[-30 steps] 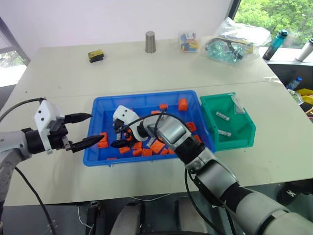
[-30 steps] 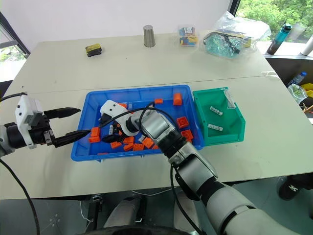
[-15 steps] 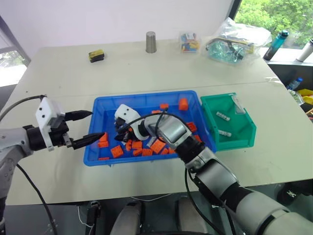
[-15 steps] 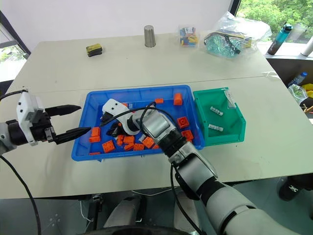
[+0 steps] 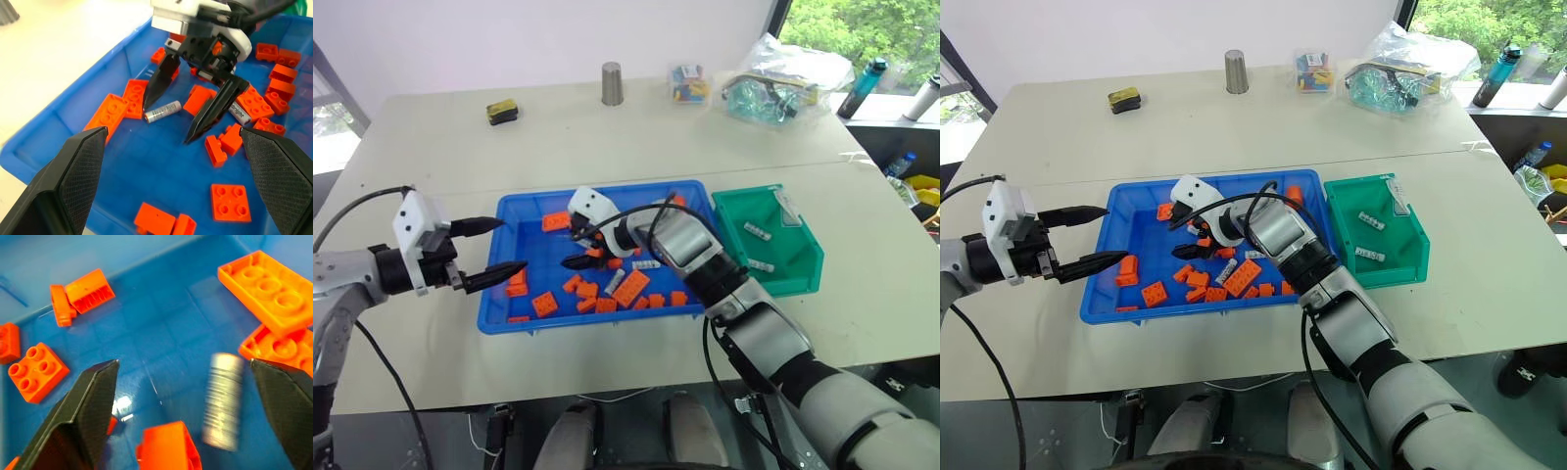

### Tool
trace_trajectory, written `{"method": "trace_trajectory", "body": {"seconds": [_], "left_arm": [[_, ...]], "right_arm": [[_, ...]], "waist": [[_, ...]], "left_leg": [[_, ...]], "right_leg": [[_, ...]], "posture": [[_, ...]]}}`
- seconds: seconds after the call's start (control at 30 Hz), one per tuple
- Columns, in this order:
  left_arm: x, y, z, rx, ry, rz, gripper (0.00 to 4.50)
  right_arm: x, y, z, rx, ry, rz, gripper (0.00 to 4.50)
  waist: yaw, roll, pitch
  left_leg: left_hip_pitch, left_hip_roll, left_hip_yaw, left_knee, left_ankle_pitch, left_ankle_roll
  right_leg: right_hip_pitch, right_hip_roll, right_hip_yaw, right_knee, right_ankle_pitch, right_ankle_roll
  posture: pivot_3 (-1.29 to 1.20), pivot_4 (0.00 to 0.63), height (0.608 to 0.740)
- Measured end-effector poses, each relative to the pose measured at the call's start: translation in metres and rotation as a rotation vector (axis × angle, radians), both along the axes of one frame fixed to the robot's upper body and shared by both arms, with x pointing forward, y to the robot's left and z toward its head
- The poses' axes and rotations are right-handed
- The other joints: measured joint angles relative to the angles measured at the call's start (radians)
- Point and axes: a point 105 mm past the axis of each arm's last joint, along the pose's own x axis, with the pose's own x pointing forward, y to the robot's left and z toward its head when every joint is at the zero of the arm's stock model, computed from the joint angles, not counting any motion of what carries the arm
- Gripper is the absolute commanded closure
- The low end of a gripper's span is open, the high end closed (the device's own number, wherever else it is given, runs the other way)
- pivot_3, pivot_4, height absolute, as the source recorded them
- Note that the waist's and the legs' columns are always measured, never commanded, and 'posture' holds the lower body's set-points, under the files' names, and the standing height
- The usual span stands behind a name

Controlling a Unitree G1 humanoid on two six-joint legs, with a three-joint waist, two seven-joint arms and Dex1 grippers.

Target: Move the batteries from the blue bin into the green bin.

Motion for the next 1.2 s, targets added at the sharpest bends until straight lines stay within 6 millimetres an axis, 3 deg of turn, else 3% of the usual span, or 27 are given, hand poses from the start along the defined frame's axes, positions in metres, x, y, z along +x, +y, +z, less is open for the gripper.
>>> {"method": "trace_trajectory", "body": {"seconds": [0.27, 0.53, 0.63, 0.7, 0.9, 1.2], "left_arm": [[0.000, 0.000, 0.000, 0.002, -0.006, -0.003, 0.00], [0.001, 0.000, 0.001, 0.001, -0.012, -0.001, 0.00], [0.001, 0.000, 0.001, 0.001, -0.014, -0.001, 0.00], [0.002, 0.000, 0.002, 0.001, -0.015, 0.001, 0.00], [0.004, -0.003, 0.008, -0.001, -0.040, -0.007, 0.00], [0.007, -0.005, 0.001, -0.006, -0.020, -0.010, 0.00]], "right_arm": [[0.004, -0.004, -0.004, -0.017, -0.010, -0.014, 0.43], [0.023, -0.022, -0.014, -0.072, -0.092, -0.049, 0.43], [0.025, -0.023, -0.015, -0.082, -0.116, -0.039, 1.09], [0.026, -0.024, -0.015, -0.085, -0.128, -0.037, 1.97], [0.025, -0.024, -0.014, -0.088, -0.124, -0.029, 1.97], [0.023, -0.024, -0.014, -0.090, -0.110, -0.019, 1.97]], "waist": [[0.001, 0.000, 0.000], [0.002, 0.000, 0.000], [0.002, 0.000, 0.000], [0.002, 0.000, 0.000], [0.001, 0.000, 0.000], [0.001, 0.000, 0.000]], "left_leg": [[0.000, 0.000, 0.000, 0.000, 0.000, 0.000], [0.000, 0.000, 0.000, 0.001, 0.000, 0.000], [0.000, 0.000, 0.000, 0.001, 0.000, 0.000], [0.000, 0.000, 0.000, 0.002, 0.000, 0.000], [0.000, 0.000, 0.000, 0.002, 0.000, 0.000], [0.000, 0.000, 0.000, 0.002, 0.000, 0.000]], "right_leg": [[0.000, 0.000, 0.000, 0.000, 0.000, 0.000], [0.001, 0.000, 0.000, 0.000, 0.000, 0.000], [0.001, 0.000, 0.000, 0.000, 0.000, 0.000], [0.001, 0.000, 0.000, 0.000, 0.000, 0.000], [0.001, 0.000, 0.000, 0.000, 0.000, 0.000], [0.001, 0.000, 0.000, 0.000, 0.000, 0.000]], "posture": [[0.00, 0.150, 0.727], [0.00, 0.150, 0.727], [0.00, 0.150, 0.727], [0.00, 0.150, 0.727], [0.00, 0.150, 0.727], [0.00, 0.150, 0.727]]}}
